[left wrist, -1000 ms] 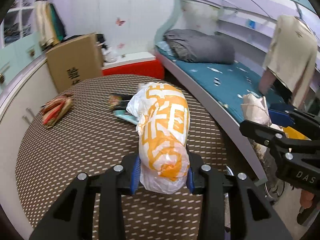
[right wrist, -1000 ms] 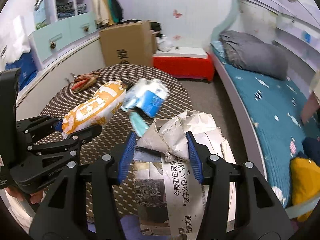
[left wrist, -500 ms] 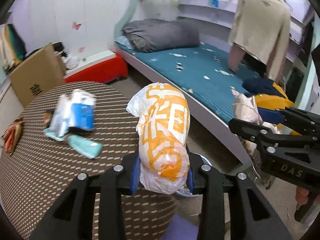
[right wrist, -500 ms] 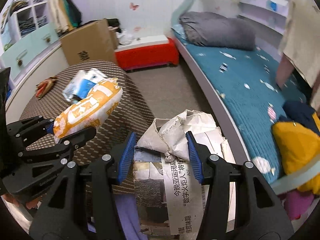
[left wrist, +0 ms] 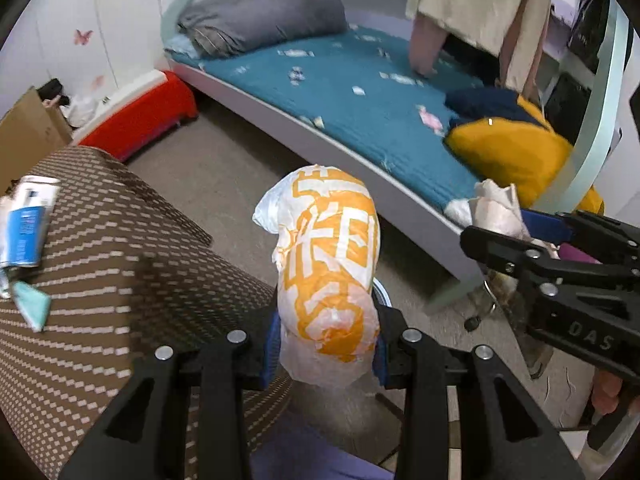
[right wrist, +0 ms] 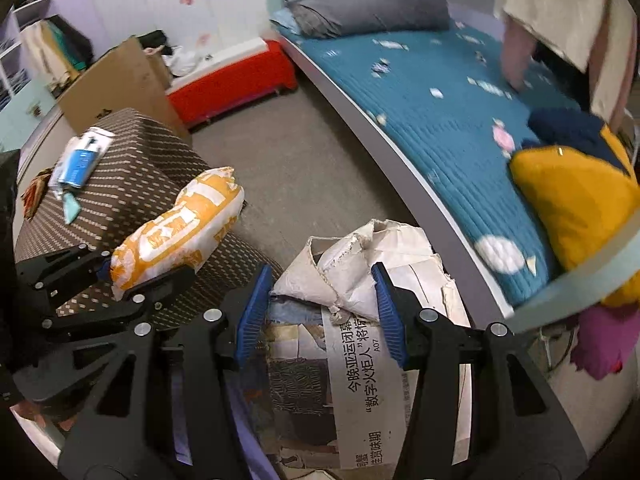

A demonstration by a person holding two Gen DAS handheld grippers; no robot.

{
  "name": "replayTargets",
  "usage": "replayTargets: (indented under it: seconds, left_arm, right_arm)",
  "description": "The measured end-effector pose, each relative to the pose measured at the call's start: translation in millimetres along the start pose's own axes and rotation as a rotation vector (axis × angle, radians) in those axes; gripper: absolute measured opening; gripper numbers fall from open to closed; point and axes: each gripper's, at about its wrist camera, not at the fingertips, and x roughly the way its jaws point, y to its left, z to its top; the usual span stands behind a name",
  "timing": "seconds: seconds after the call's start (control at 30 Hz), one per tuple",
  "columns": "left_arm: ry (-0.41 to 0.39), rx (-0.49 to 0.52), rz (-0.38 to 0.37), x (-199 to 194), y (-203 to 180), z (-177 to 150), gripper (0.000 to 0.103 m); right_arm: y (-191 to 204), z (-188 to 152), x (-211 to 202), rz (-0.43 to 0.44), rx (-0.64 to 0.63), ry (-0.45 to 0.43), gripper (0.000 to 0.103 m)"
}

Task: Collect trash
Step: 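Open both grippers to drop the bag and newspaper into the bucket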

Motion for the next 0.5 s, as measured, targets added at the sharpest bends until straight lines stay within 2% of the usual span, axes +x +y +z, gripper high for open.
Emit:
replayTargets:
  seconds: [0.23,0.3,0.33,0.5]
  left_arm:
    - [0.099,0.042,-0.019,49,-25,7,0.037]
    - [0.104,0.041,-0.018,55,-29,9,0.045]
    - [0.108,0.043,-0.012,57,-30,10,0.057]
    - [0.086,0.049,0.010,53,-23,11,0.059]
  right_arm:
    - [-32,-11,25,-0.030,0.086,0.070,0.051]
    - [-40,-13,30,-0.039,0.105,0.084,0.051]
    - [-42,-13,32,-0.041,0.111,0.088,0.051]
    - [-47,-15,41,-0.043,0.123,0.108,0.051]
